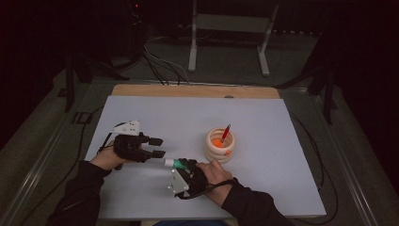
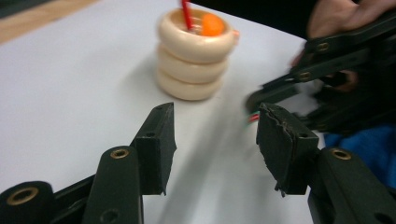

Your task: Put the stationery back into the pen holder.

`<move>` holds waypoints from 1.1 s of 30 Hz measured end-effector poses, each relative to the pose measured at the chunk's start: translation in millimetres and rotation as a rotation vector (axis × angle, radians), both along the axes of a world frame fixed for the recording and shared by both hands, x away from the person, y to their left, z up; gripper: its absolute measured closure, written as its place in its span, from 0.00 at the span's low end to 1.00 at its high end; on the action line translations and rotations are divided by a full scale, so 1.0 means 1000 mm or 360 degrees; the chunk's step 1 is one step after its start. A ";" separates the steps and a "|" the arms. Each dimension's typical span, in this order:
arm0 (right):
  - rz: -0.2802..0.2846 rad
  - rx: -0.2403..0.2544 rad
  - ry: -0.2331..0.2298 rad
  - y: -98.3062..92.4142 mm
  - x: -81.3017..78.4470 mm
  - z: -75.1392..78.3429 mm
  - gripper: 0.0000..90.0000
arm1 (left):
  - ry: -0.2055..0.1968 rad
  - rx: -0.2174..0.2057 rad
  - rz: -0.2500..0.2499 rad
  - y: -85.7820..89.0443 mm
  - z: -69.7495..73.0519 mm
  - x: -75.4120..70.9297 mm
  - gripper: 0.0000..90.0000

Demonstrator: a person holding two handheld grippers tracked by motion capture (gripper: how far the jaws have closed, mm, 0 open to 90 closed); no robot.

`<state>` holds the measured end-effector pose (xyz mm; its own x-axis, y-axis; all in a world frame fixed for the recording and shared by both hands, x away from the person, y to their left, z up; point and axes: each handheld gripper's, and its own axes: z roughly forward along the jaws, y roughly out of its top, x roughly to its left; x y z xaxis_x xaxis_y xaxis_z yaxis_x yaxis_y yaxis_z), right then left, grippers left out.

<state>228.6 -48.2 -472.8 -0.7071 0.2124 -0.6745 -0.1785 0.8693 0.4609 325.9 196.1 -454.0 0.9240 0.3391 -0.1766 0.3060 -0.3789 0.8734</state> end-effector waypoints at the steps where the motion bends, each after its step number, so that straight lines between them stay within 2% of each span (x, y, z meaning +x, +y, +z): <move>1: -0.0001 0.0034 0.0025 -0.002 0.001 0.003 0.74 | -0.0006 -0.0001 0.0032 0.001 0.000 0.000 0.52; 3: -0.0016 0.0121 0.0078 -0.006 0.002 0.009 0.74 | -0.0019 -0.0002 0.0078 0.002 0.000 0.001 0.50; 5: -0.0033 0.0228 0.0165 -0.010 0.003 0.016 0.74 | -0.0023 -0.0014 0.0118 0.002 -0.001 0.000 0.49; 7: -0.0044 0.0312 0.0223 -0.014 0.005 0.023 0.74 | -0.0035 0.0000 0.0159 0.001 -0.002 0.000 0.45; 13: -0.0084 0.0540 0.0352 -0.029 0.014 0.044 0.74 | -0.0038 0.0007 0.0264 -0.001 -0.004 -0.003 0.30; 16: -0.0117 0.0622 0.0362 -0.036 0.018 0.053 0.74 | -0.0038 0.0016 0.0294 -0.003 -0.007 -0.005 0.22; 21: -0.0156 0.0745 0.0395 -0.049 0.026 0.066 0.74 | -0.0036 0.0028 0.0348 -0.004 -0.009 -0.007 0.14; 25: -0.0181 0.0807 0.0406 -0.056 0.030 0.072 0.74 | -0.0042 0.0042 0.0372 -0.006 -0.011 -0.008 0.05; 28: -0.0246 0.0886 0.0389 -0.065 0.034 0.080 0.74 | -0.0018 0.0045 0.0397 -0.007 -0.016 -0.007 0.01; 33: -0.0325 0.1004 0.0380 -0.081 0.040 0.090 0.74 | -0.0040 0.0004 0.0418 -0.003 -0.017 -0.010 0.00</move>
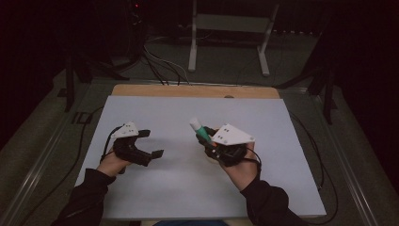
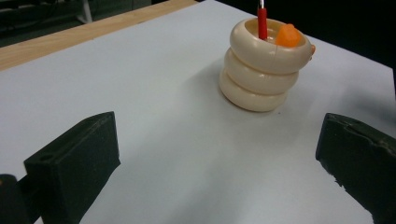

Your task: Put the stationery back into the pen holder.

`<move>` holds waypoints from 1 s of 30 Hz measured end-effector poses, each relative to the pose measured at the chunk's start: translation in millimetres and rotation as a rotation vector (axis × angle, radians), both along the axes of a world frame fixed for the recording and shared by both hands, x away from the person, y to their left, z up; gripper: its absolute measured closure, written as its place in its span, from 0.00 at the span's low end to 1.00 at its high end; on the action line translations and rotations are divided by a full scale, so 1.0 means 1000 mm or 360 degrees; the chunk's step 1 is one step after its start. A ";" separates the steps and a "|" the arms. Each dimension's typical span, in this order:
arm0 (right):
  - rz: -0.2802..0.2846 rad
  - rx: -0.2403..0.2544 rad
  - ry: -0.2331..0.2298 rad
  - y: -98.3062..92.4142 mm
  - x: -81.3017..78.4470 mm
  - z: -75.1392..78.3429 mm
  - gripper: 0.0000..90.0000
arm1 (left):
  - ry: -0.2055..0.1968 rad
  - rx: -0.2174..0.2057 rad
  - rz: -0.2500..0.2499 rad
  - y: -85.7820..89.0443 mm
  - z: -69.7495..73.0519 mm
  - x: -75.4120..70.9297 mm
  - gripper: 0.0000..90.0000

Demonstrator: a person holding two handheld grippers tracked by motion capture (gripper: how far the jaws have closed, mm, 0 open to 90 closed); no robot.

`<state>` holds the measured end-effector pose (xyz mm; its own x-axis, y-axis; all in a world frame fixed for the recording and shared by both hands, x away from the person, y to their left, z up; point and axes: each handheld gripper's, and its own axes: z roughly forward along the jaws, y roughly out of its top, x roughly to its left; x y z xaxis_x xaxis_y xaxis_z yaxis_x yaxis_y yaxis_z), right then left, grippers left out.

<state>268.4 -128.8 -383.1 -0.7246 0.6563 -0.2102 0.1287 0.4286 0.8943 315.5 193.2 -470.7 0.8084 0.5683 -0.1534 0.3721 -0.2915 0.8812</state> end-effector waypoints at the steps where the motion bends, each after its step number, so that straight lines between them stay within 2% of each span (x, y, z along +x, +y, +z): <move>1: -0.0017 0.0018 0.0000 -0.004 0.002 0.002 0.74 | -0.0009 0.0003 0.0016 0.001 0.000 -0.001 0.00; 5: -0.0056 0.0069 0.0015 -0.014 0.006 0.007 0.74 | -0.0034 -0.0001 0.0041 0.003 -0.001 -0.005 0.00; 8: -0.0110 0.0160 0.0034 -0.026 0.013 0.010 0.74 | -0.0037 -0.0013 0.0062 0.005 -0.001 -0.008 0.00; 12: -0.0162 0.0230 0.0052 -0.037 0.019 0.010 0.74 | -0.0046 -0.0011 0.0091 0.008 -0.004 -0.012 0.00; 21: -0.0256 0.0294 0.0079 -0.051 0.029 0.000 0.74 | -0.0010 -0.0004 0.0084 0.011 -0.012 -0.023 0.00; 30: -0.0313 0.0347 0.0115 -0.059 0.038 -0.013 0.74 | -0.0028 -0.0004 0.0115 0.013 -0.020 -0.033 0.00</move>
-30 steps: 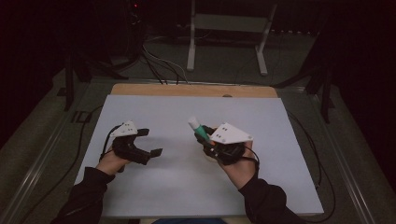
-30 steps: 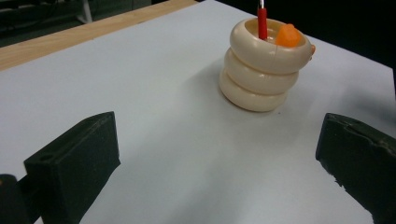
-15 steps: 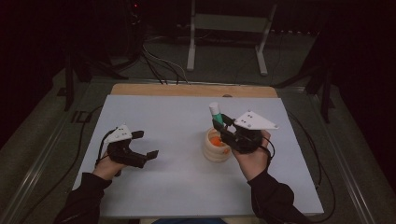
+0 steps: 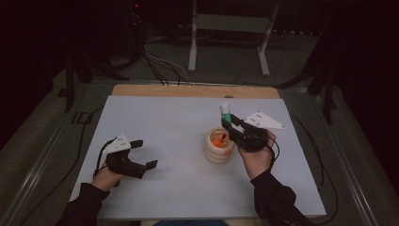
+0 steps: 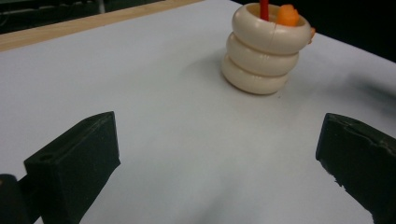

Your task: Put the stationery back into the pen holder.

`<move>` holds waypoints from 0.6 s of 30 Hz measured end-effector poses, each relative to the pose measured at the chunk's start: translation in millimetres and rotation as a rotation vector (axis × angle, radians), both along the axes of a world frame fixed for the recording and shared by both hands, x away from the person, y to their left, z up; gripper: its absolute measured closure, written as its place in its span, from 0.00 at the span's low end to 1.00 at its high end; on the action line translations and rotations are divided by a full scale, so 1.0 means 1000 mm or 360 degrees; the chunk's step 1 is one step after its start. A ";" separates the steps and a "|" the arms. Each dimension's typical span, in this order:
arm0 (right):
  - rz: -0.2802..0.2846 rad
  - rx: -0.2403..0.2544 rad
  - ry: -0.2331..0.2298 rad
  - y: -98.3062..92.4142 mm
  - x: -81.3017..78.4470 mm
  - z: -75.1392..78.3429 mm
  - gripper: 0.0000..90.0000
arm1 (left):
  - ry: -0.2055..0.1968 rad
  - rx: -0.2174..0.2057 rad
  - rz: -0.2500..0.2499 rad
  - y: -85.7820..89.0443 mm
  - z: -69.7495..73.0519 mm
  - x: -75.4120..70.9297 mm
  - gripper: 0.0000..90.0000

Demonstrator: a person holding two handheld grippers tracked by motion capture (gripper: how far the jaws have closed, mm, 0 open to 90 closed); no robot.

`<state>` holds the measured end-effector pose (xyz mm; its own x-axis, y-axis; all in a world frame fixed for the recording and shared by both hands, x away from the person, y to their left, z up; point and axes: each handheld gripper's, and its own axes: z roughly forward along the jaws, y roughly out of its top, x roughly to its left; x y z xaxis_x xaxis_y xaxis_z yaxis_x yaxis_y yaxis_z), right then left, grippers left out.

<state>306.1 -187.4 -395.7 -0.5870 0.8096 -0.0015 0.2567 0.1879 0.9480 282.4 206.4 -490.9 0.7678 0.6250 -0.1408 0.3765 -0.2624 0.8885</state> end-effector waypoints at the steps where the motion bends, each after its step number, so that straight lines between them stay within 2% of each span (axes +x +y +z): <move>1: -0.0011 -0.0001 0.0005 0.000 0.001 -0.002 0.74 | 0.0006 -0.0007 0.0004 0.000 -0.001 -0.001 0.00; 4: -0.0022 0.0009 0.0020 -0.002 0.003 -0.007 0.74 | 0.0006 0.0035 0.0033 0.001 -0.004 -0.002 0.00; 18: -0.0056 0.0035 0.0114 -0.005 0.013 -0.035 0.74 | -0.0017 0.0027 0.0116 0.008 -0.010 -0.015 0.00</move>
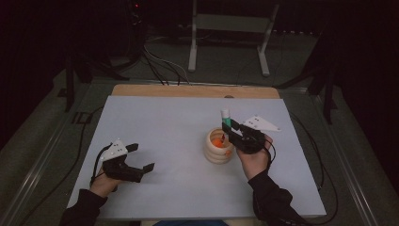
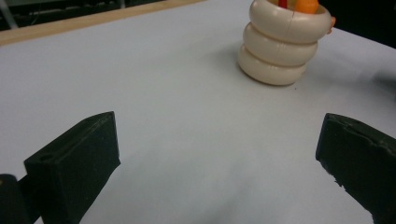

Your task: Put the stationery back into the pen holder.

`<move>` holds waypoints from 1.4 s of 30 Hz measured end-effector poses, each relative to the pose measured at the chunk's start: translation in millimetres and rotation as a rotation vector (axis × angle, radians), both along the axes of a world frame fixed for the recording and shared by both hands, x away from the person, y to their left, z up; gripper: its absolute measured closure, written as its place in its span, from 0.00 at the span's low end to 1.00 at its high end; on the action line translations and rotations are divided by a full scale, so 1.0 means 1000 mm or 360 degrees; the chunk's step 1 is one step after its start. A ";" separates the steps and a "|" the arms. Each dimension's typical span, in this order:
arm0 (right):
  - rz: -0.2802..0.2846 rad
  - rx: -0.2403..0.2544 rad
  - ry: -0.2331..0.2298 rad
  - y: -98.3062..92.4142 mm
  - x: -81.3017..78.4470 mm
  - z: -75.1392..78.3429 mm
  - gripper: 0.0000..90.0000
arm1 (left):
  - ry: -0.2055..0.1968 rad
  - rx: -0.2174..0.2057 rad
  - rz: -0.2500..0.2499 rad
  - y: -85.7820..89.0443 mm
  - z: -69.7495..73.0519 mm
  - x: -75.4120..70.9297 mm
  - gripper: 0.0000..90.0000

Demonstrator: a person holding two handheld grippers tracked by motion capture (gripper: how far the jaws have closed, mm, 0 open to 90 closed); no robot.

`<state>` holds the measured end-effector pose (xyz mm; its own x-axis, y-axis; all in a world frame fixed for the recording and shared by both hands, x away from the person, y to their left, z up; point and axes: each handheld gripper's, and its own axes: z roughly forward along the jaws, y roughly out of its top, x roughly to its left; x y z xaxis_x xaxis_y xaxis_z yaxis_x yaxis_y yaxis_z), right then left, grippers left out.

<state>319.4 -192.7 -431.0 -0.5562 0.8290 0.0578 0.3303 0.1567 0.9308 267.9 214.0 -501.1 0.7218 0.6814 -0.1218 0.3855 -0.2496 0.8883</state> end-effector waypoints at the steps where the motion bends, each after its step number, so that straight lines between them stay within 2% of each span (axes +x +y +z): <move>1: 0.0001 0.0007 0.0008 0.000 0.000 -0.002 0.74 | -0.0005 0.0008 0.0003 0.001 -0.001 -0.001 0.00; 4: 0.0000 0.0016 0.0025 0.000 0.001 -0.007 0.74 | 0.0000 0.0015 0.0011 0.002 -0.002 -0.003 0.00; 12: 0.0005 0.0013 0.0075 0.003 0.006 -0.022 0.73 | -0.0019 -0.0039 0.0029 0.006 -0.003 -0.008 0.00; 24: -0.0020 -0.0028 0.0121 0.003 0.007 -0.038 0.73 | -0.0030 0.0008 0.0056 0.004 -0.006 -0.011 0.00; 34: -0.0061 -0.0082 0.0175 0.004 0.007 -0.045 0.73 | -0.0032 0.0012 0.0073 0.006 -0.006 -0.012 0.00; 39: -0.0061 -0.0072 0.0210 0.003 0.008 -0.046 0.72 | -0.0031 0.0018 0.0076 0.006 -0.006 -0.012 0.00; 42: -0.0054 -0.0052 0.0211 0.003 0.008 -0.044 0.66 | -0.0029 0.0024 0.0076 0.006 -0.007 -0.012 0.00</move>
<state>327.7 -189.8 -475.4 -0.5171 0.8499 0.1014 0.4554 0.1729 0.8733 255.8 219.9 -507.9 0.6902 0.7169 -0.0984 0.3809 -0.2444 0.8917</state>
